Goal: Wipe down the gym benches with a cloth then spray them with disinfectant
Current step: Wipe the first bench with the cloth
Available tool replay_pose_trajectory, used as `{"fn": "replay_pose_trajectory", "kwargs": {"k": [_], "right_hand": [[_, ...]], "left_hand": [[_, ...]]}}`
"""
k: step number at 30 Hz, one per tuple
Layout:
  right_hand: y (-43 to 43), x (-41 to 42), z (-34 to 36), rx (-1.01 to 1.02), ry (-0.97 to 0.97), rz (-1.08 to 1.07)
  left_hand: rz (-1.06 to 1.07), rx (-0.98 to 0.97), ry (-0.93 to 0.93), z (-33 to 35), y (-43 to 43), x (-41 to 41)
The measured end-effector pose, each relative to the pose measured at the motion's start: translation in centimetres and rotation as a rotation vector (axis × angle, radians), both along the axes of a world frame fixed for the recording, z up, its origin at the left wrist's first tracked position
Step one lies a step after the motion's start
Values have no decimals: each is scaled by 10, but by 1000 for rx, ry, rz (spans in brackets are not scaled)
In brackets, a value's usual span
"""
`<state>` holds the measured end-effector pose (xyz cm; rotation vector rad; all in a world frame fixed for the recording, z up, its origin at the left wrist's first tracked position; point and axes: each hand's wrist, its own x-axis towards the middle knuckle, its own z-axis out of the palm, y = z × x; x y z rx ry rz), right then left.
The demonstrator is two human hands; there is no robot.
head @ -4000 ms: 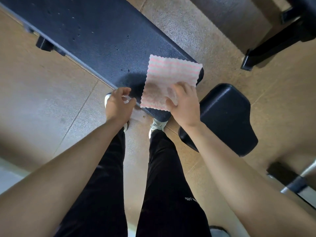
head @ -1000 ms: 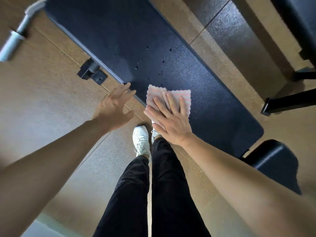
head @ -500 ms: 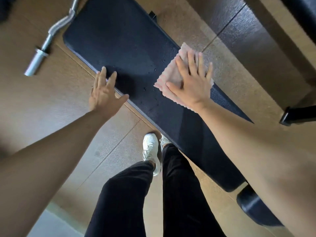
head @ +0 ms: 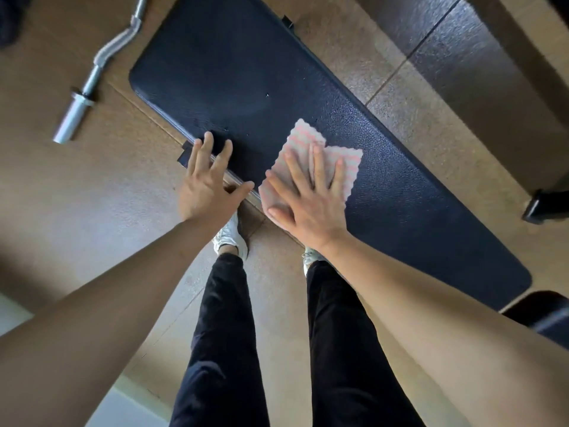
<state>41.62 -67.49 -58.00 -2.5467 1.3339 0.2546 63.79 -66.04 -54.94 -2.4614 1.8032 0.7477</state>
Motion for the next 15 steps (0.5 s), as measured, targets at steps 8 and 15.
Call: {"fn": "replay_pose_trajectory", "kwargs": {"k": [8, 15], "right_hand": [[-21, 6, -5, -71, -30, -69], [-119, 28, -3, -55, 40, -420]], "left_hand": [[-62, -24, 32, -1, 4, 14], [-215, 58, -15, 5, -1, 32]]}}
